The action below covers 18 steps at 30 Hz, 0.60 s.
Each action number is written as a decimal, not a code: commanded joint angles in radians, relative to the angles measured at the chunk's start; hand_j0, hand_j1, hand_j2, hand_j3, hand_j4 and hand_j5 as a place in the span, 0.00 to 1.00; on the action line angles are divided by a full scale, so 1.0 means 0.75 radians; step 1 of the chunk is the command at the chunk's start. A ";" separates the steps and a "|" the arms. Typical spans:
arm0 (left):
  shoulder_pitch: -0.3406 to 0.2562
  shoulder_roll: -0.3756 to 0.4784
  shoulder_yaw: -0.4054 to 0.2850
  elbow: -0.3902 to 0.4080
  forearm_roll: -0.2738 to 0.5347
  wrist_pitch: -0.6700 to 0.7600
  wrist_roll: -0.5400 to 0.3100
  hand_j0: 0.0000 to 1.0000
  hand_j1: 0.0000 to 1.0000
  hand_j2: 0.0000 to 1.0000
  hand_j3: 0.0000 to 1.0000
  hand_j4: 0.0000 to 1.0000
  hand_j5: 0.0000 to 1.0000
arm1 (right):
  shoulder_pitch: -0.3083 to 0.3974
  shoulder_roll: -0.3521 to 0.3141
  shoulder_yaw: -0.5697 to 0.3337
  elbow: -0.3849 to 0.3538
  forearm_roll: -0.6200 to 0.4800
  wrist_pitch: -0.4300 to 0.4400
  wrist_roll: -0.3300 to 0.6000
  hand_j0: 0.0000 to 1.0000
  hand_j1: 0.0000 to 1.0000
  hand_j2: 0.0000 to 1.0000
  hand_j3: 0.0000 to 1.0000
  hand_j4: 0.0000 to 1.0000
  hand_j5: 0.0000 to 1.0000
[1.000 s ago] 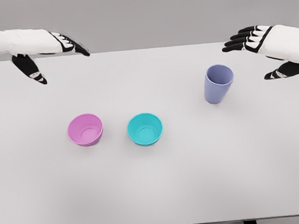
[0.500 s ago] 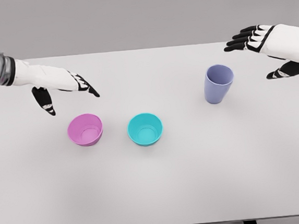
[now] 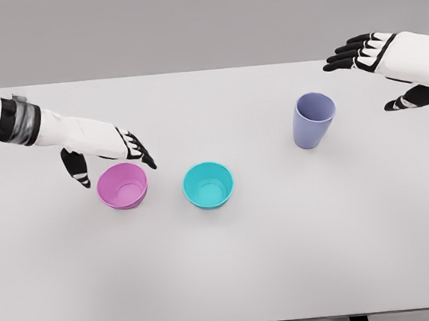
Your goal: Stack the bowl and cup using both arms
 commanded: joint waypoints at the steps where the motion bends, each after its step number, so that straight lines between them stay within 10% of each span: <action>1: 0.002 0.012 0.002 -0.020 0.008 0.003 0.000 1.00 1.00 1.00 1.00 1.00 1.00 | 0.000 0.001 -0.001 -0.001 -0.007 0.004 -0.001 1.00 1.00 1.00 1.00 1.00 1.00; 18: 0.045 0.026 0.021 -0.042 -0.009 0.003 0.000 1.00 1.00 1.00 1.00 1.00 1.00 | 0.010 -0.001 0.001 -0.004 0.001 0.004 -0.001 1.00 1.00 1.00 1.00 1.00 1.00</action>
